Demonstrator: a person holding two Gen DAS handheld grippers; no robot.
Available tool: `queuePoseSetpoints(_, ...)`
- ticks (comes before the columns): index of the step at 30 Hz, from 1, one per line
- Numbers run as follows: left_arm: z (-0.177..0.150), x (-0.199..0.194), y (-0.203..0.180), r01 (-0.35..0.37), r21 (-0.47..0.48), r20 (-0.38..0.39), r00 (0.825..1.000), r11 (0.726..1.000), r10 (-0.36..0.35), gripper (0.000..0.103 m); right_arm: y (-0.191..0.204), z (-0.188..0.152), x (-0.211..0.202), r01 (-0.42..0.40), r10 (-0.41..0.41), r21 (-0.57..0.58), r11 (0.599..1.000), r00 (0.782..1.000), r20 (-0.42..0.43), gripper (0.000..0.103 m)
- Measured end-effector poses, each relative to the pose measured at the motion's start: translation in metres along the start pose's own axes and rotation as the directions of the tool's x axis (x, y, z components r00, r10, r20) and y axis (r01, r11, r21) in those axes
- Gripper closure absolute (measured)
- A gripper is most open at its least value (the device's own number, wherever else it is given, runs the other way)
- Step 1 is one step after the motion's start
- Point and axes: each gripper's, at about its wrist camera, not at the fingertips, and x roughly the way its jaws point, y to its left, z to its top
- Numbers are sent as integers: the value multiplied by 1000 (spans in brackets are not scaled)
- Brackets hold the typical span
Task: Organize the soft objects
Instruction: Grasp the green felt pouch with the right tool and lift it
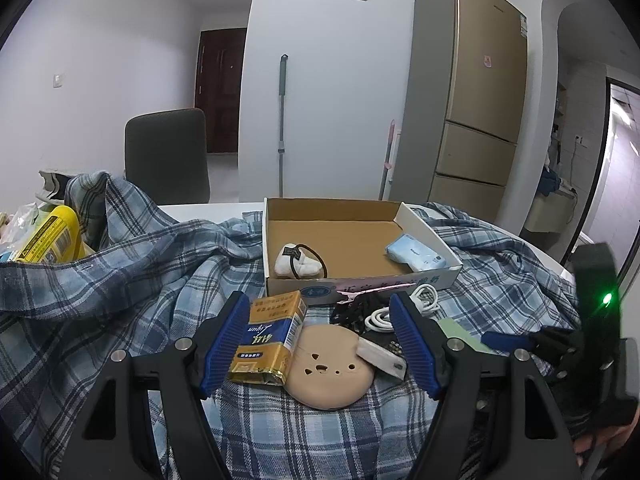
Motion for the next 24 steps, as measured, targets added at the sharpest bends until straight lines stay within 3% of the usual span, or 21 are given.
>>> queuePoseSetpoints(9, -1, 0, -5, 7, 28, 1, 1000, 1000, -7, 28, -19, -7, -17, -74, 63, -72, 995, 988, -138, 33)
queuePoseSetpoints(11, -1, 0, -5, 6, 30, 1, 1000, 1000, -7, 28, -26, -13, -18, -82, 74, -51, 995, 986, -149, 28)
queuePoseSetpoints(16, -1, 0, -5, 6, 29, 2, 1000, 1000, -6, 28, -30, -21, -20, -55, 53, -9, 998, 989, -137, 25)
queuePoseSetpoints(23, -1, 0, -6, 6, 31, -1, 1000, 1000, -6, 28, -22, -24, -4, -2, 2, 2, 1000, 983, -185, 25)
queuePoseSetpoints(24, -1, 0, -6, 6, 31, -2, 1000, 1000, -6, 28, -23, -24, -4, 6, -4, 10, 1000, 983, -182, 29)
